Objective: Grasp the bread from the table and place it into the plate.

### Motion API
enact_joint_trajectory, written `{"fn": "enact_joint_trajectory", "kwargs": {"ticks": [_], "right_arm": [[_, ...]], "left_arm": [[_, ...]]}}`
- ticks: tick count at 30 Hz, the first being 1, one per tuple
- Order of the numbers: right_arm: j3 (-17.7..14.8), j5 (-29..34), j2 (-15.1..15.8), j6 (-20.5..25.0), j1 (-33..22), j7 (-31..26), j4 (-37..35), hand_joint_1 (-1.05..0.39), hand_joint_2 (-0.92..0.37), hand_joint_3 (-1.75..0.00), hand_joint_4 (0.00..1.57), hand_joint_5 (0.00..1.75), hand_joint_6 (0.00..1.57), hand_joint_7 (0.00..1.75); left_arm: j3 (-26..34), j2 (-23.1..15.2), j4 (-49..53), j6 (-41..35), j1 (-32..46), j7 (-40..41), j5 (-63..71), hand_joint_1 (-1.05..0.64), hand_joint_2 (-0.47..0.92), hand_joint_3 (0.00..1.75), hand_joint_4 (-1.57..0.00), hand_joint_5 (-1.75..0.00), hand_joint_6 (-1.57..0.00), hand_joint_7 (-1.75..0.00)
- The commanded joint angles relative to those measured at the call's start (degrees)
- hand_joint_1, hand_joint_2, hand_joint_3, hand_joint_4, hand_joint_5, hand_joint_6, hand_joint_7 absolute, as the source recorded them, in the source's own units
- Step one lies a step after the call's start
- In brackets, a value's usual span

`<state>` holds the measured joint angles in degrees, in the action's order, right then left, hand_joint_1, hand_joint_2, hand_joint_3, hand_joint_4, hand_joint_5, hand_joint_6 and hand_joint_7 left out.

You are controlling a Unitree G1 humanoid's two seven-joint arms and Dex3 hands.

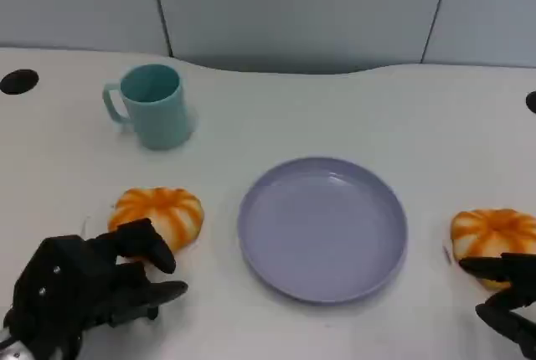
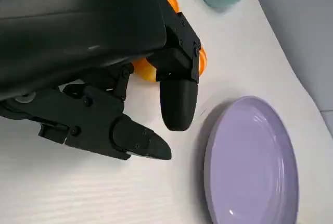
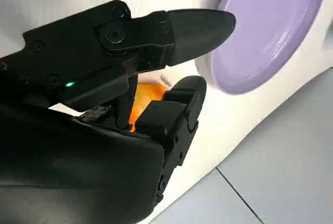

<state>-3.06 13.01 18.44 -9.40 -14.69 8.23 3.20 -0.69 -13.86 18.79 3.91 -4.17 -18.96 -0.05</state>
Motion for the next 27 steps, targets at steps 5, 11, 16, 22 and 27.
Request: {"fn": "enact_joint_trajectory", "kwargs": {"ticks": [5,11,16,22,27], "right_arm": [[-0.27,-0.41,0.42,0.75,-0.54,0.09,0.86,-0.28,-0.92,-0.30,0.61,0.84,0.83,0.00],[-0.23,-0.36,0.56,-0.81,-0.25,-0.19,-0.06,-0.25,-0.92,-0.30,0.63,0.86,0.84,0.00],[-0.20,-0.36,0.54,-0.57,-0.28,-0.04,0.08,-0.28,-0.92,-0.30,0.62,0.86,0.84,0.00],[0.16,0.00,0.03,-0.20,-0.38,-0.44,0.33,-0.28,-0.92,-0.29,0.62,0.87,0.84,0.00],[0.88,1.21,-0.42,1.26,-0.51,-0.90,1.71,-0.27,-0.92,-0.31,0.59,0.85,0.83,0.00]], "left_arm": [[0.39,-0.69,0.14,1.33,-0.19,-0.18,-0.17,-0.23,0.92,0.03,-0.74,-1.75,-0.52,-1.75],[0.35,-0.64,-0.19,0.39,-0.27,0.20,0.01,-0.24,0.91,0.03,-0.74,-1.75,-0.52,-1.75],[0.46,-0.64,0.31,1.28,-0.35,0.16,-0.04,-0.23,0.91,0.03,-0.74,-1.75,-0.52,-1.75],[0.76,-0.72,0.51,10.76,0.58,3.54,2.56,-0.20,0.92,0.04,-0.73,-1.75,-0.50,-1.75],[-3.05,-8.13,-4.96,23.75,0.56,25.34,31.81,-0.26,0.90,0.03,-0.67,-1.75,-0.45,-1.75]]}}
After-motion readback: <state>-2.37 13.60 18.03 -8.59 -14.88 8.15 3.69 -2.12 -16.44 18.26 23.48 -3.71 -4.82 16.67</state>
